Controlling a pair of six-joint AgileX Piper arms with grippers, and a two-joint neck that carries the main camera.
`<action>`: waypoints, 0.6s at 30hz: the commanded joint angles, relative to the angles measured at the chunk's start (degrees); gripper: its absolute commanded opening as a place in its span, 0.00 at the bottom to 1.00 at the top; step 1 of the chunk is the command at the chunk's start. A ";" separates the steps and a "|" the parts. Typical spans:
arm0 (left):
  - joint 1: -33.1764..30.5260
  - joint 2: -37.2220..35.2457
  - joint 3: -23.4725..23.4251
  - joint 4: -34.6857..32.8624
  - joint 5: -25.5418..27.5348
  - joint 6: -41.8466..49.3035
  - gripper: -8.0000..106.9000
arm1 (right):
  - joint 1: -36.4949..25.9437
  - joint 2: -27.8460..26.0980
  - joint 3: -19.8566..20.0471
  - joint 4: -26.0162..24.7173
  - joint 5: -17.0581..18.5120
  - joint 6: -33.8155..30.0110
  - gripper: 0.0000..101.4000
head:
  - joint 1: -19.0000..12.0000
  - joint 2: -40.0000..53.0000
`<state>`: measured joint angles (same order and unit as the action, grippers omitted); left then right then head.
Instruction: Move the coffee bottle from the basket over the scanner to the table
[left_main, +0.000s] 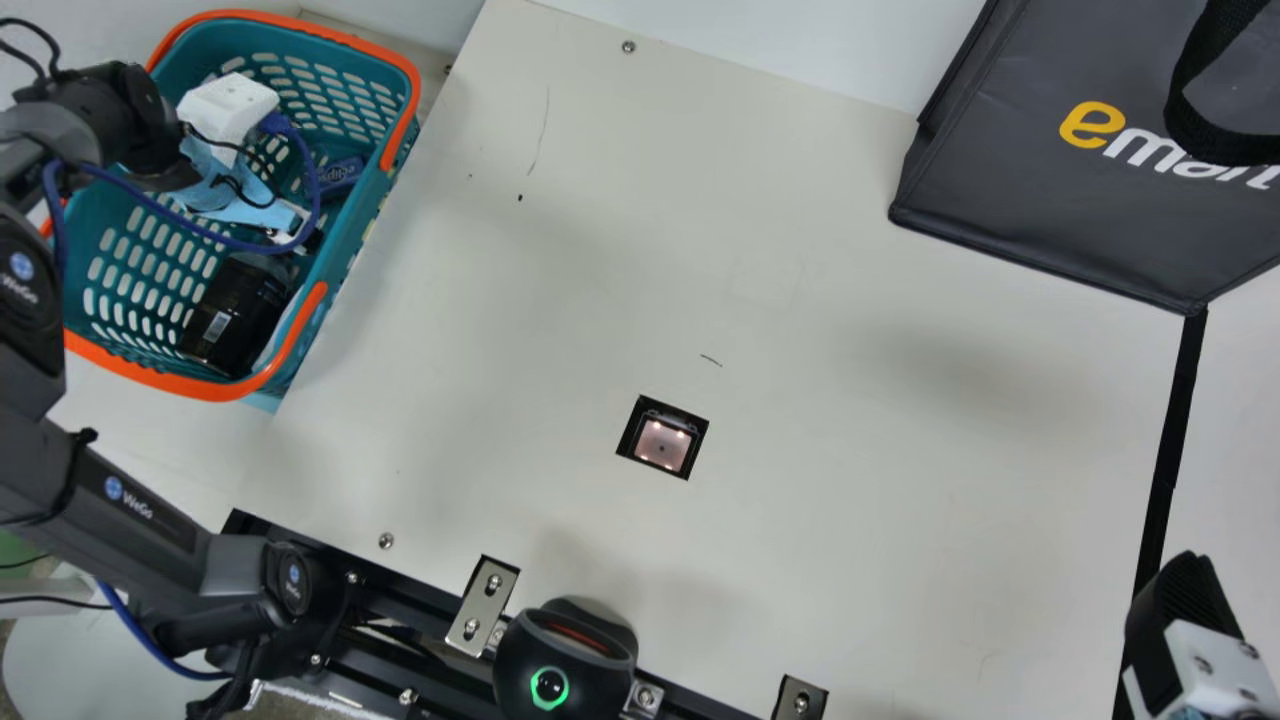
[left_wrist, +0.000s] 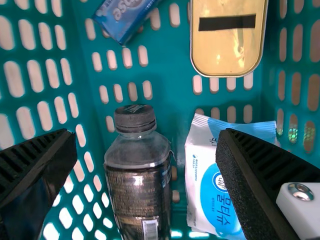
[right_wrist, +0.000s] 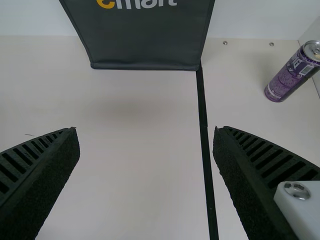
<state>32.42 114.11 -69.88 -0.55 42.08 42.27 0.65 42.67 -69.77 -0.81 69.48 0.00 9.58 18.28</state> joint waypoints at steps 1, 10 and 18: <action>-0.12 0.84 -0.39 0.24 0.14 0.83 0.85 | 0.00 0.00 0.00 0.00 0.00 0.00 0.94 | -1.66 0.14; -0.29 5.15 -3.50 2.34 1.68 0.40 0.85 | 0.00 0.00 0.00 0.00 0.00 0.00 0.94 | -1.66 0.14; -0.48 8.77 -5.58 4.17 3.10 -1.31 0.85 | 0.00 0.00 0.00 0.00 -0.04 0.00 0.94 | -1.66 0.14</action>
<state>31.97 122.54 -75.39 3.53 45.06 40.97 0.65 42.67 -69.77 -0.81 69.44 0.00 9.58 18.28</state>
